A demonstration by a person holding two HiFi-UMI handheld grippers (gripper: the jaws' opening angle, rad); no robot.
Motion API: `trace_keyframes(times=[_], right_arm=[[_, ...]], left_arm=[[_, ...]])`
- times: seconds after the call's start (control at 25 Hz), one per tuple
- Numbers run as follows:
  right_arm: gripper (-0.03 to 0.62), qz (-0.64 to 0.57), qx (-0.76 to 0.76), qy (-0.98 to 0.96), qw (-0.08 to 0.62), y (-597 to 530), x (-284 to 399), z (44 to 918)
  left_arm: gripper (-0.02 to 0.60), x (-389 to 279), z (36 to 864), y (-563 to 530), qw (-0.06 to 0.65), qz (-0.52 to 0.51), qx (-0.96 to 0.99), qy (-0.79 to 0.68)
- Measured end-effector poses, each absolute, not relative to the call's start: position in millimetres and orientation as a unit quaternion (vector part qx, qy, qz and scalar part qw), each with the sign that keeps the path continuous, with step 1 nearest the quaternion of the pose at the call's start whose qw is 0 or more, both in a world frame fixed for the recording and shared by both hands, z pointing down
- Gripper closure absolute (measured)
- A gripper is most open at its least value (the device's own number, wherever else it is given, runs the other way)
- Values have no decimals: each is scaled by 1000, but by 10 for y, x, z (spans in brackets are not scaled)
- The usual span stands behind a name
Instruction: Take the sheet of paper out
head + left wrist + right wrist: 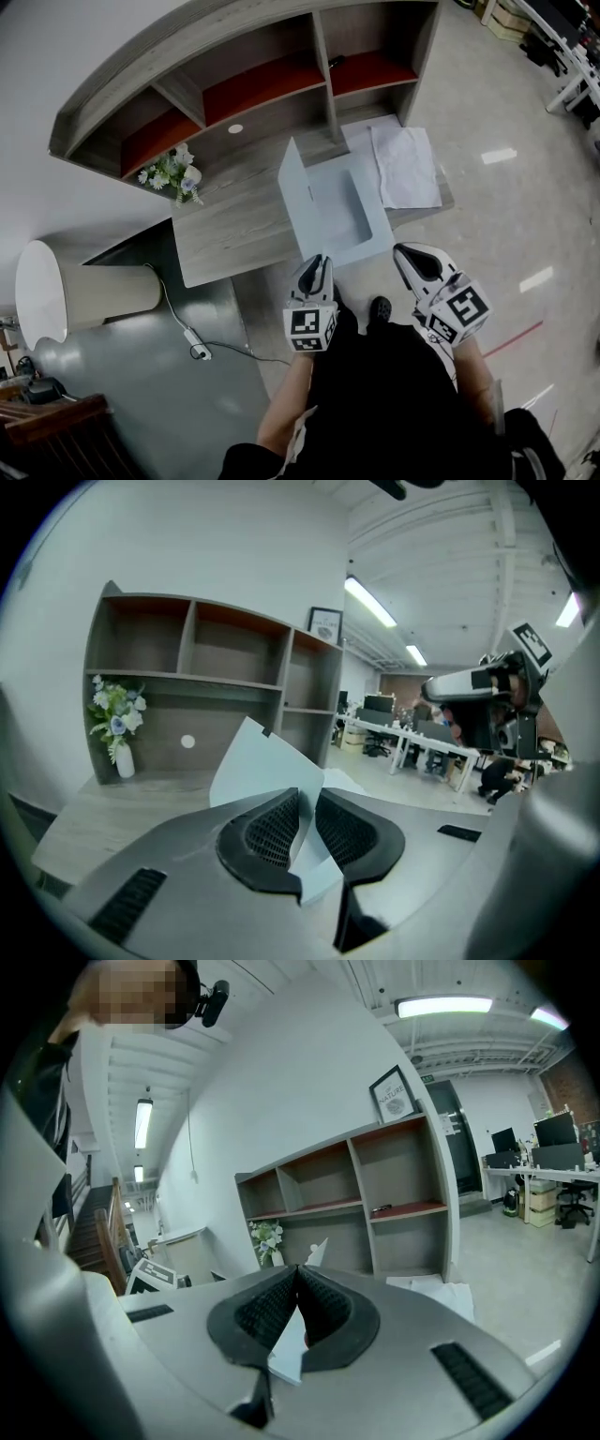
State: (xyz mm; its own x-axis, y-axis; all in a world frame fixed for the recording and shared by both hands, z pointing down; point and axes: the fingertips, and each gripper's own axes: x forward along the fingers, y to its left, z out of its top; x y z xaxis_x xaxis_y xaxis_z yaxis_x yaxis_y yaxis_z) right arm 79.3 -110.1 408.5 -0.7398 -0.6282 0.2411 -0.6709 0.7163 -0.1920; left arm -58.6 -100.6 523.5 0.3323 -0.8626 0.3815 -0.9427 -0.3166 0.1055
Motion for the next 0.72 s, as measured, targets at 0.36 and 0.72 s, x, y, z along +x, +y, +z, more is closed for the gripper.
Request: trace_keyframes(times=[0.36,0.72], right_arm=[[580,128,320,-930,129,-1389,93,4429],[580,161,299,-916,212,-1677,-575,5235]], left_arm=[[545,-1206,5164,-817,214,55,779,-587],[551,-1692,5222,-714,242,18,769,-591]])
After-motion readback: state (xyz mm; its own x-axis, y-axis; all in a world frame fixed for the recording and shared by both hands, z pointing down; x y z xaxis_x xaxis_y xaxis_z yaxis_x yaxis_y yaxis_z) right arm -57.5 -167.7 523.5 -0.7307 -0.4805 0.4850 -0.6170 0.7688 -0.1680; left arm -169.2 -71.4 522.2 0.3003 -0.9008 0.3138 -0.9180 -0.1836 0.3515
